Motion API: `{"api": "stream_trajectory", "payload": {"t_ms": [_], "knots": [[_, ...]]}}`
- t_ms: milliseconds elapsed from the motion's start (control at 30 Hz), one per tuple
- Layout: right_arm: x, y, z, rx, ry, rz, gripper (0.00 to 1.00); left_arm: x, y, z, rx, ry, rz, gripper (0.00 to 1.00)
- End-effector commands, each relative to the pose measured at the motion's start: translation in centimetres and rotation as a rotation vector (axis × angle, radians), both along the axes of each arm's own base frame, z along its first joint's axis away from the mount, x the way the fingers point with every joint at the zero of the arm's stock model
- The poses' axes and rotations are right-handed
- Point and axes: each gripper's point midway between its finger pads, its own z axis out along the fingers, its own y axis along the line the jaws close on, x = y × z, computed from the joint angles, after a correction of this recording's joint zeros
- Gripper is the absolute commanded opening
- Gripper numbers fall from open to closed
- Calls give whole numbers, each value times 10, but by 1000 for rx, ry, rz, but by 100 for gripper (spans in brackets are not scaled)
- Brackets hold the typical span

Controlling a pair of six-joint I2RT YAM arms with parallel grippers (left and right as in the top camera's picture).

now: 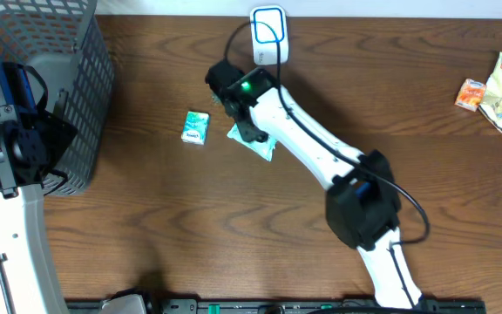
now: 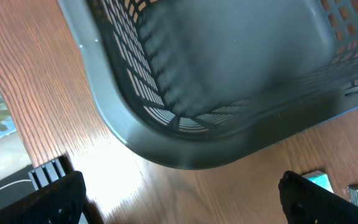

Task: Scan the item barcode
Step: 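Move the right gripper to the green packets and grasp one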

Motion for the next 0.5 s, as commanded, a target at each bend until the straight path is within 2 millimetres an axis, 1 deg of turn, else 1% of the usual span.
{"api": "stream_trajectory", "payload": {"t_ms": [0, 67, 133, 167, 233, 300, 333, 367, 467], "knots": [[-9, 30, 17, 23, -3, 228, 55, -3, 2, 1, 7, -5, 17, 97], [-12, 39, 9, 2, 7, 291, 55, -3, 2, 1, 7, -5, 17, 98], [-16, 47, -4, -23, 29, 339, 54, -3, 2, 1, 7, -4, 17, 98], [-19, 54, -19, -46, 47, 381, 54, -3, 2, 1, 7, -5, 17, 98], [-19, 56, -36, -115, 49, 426, 54, -3, 2, 1, 7, -5, 17, 98], [-11, 45, -49, -256, 14, 426, 53, -3, 2, 1, 7, -5, 17, 98], [-6, 37, -59, -356, -6, 421, 54, -3, 2, 1, 7, -5, 17, 98], [-4, 32, -64, -408, -16, 418, 54, -3, 2, 1, 7, -5, 17, 98], [7, 19, -71, -555, -72, 404, 54, -3, 2, 1, 7, -5, 17, 97]]}}
